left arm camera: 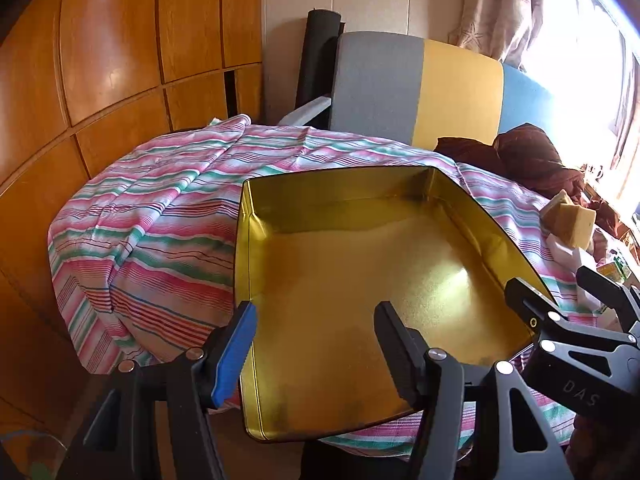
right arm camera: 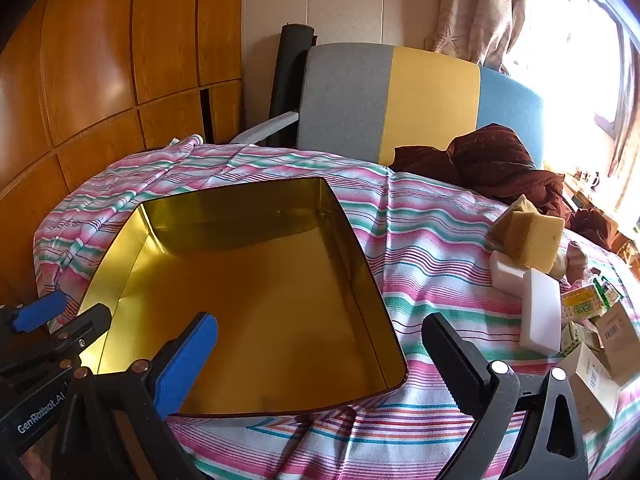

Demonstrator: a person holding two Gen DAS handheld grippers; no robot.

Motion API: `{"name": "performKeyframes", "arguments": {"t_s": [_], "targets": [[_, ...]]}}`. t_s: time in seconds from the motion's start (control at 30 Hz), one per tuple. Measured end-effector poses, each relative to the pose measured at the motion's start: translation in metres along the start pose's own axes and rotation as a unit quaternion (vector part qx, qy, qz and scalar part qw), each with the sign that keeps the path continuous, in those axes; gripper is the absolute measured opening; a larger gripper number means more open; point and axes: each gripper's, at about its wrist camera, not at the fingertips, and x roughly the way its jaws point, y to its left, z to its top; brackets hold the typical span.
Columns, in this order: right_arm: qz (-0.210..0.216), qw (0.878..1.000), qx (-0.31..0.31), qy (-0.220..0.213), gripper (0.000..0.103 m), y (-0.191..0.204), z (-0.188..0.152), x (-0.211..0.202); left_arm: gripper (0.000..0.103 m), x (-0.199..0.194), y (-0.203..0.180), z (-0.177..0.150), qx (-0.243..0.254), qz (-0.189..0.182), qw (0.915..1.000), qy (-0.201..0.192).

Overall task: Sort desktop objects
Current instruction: 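Move both tools from the gold tray toward the cluster of items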

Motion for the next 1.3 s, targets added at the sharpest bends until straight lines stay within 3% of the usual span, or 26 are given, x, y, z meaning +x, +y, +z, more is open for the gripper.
{"name": "performKeyframes", "arguments": {"t_s": [0.2,0.27,0.4,0.67,0.87,1.03,1.2,1.3], "targets": [[-0.003,1.0,-0.002,-0.004,0.103,0.003,-0.001,-0.001,0.062,-0.004,-0.006,-0.006,0.005,0.008,0.9998,-0.015],[-0.001,1.0,0.0,-0.005,0.103,0.001,0.0,-0.002,0.062,0.002,0.001,-0.002,-0.001,-0.007,1.0,0.002],[0.003,1.0,0.005,-0.016,0.103,-0.002,-0.004,-0.006,0.062,0.007,-0.004,-0.002,0.008,-0.002,0.9999,0.011],[0.015,0.999,0.016,-0.041,0.103,-0.02,-0.01,-0.015,0.062,0.006,-0.015,-0.003,0.028,-0.009,0.9995,0.008],[0.021,0.998,0.027,-0.057,0.103,-0.044,-0.019,-0.023,0.062,0.006,-0.025,-0.011,0.037,-0.07,0.9966,0.021],[0.025,0.996,0.048,-0.066,0.103,-0.081,-0.038,-0.033,0.062,0.001,-0.053,-0.017,0.068,-0.134,0.9884,0.025],[0.012,0.993,0.097,-0.066,0.103,-0.139,-0.065,-0.05,0.063,-0.012,-0.094,-0.021,0.115,-0.207,0.9712,0.025],[0.003,0.99,0.127,-0.067,0.103,-0.174,-0.081,-0.061,0.064,-0.011,-0.122,-0.02,0.128,-0.244,0.9601,0.048]]}}
